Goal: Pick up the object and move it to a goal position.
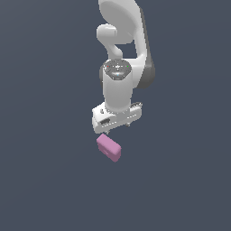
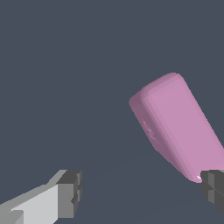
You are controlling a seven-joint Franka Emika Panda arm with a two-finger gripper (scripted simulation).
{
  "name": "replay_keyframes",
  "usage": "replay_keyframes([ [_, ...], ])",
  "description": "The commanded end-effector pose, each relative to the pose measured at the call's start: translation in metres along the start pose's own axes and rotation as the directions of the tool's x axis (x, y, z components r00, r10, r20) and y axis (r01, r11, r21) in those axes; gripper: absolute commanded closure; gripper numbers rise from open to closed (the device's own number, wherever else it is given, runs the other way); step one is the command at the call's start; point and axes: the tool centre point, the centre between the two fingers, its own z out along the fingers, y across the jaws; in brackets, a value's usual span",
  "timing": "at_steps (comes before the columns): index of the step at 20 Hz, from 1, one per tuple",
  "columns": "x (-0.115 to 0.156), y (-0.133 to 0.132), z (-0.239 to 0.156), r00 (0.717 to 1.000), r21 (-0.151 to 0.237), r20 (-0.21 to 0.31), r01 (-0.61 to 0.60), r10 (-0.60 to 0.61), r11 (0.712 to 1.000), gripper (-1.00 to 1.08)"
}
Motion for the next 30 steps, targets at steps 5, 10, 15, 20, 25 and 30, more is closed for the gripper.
replay_keyframes([
  [5,0.011,0.017,0.005,0.986,-0.007,0.001,0.166,-0.166,0.986,-0.92],
  [10,0.018,0.03,0.01,0.958,-0.011,0.002,0.288,-0.288,0.958,-0.92],
  [15,0.023,0.042,0.013,0.923,-0.015,0.003,0.386,-0.386,0.922,-0.92],
  [20,0.027,0.05,0.016,0.892,-0.017,0.005,0.452,-0.452,0.892,-0.92],
  [25,0.029,0.055,0.018,0.873,-0.018,0.005,0.488,-0.488,0.873,-0.92],
  [30,0.029,0.056,0.018,0.87,-0.018,0.005,0.492,-0.492,0.87,-0.92],
])
